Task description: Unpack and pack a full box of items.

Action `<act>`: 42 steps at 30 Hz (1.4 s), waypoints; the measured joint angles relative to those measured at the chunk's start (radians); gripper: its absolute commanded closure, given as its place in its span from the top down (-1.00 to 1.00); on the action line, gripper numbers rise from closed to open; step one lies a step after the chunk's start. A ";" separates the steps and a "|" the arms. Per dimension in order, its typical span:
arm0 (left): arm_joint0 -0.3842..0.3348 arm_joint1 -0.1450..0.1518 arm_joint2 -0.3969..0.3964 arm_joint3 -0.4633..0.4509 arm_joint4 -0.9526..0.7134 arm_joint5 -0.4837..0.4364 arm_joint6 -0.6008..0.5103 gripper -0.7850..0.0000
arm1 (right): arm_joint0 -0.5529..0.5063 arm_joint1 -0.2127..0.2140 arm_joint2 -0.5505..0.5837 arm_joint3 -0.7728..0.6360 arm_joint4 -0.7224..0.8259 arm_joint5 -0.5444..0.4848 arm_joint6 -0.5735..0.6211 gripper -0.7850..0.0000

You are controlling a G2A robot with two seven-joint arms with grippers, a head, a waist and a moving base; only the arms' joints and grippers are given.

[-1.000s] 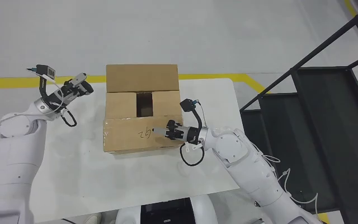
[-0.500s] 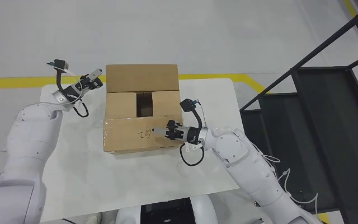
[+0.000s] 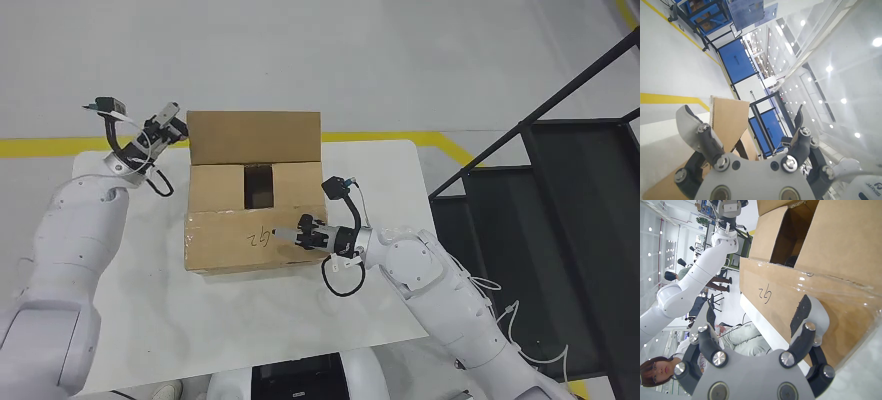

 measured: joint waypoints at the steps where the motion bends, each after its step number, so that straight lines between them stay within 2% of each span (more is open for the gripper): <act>1: 0.007 0.001 -0.010 -0.014 -0.039 0.018 -0.017 1.00 | 0.000 0.000 0.000 0.000 0.000 0.000 0.000 1.00; 6: 0.050 0.028 -0.045 -0.122 -0.128 0.106 -0.105 1.00 | 0.000 0.000 0.000 0.000 0.000 0.000 0.000 1.00; 14: 0.173 0.094 -0.128 -0.377 -0.230 0.302 -0.302 1.00 | 0.000 0.000 0.000 0.000 0.000 0.000 0.000 1.00; 20: 0.244 0.133 -0.169 -0.503 -0.201 0.441 -0.440 1.00 | 0.000 0.000 0.000 0.000 0.000 0.000 0.000 1.00; 25: 0.278 0.153 -0.178 -0.547 -0.183 0.518 -0.517 1.00 | 0.000 0.000 0.000 0.000 0.000 0.000 0.000 1.00; 33: 0.290 0.164 -0.137 -0.549 -0.153 0.616 -0.615 1.00 | 0.000 0.000 0.000 0.000 0.000 0.000 0.000 1.00; 42: 0.281 0.190 -0.060 -0.537 -0.119 0.621 -0.619 1.00 | 0.000 0.000 0.000 0.000 0.000 0.000 0.000 1.00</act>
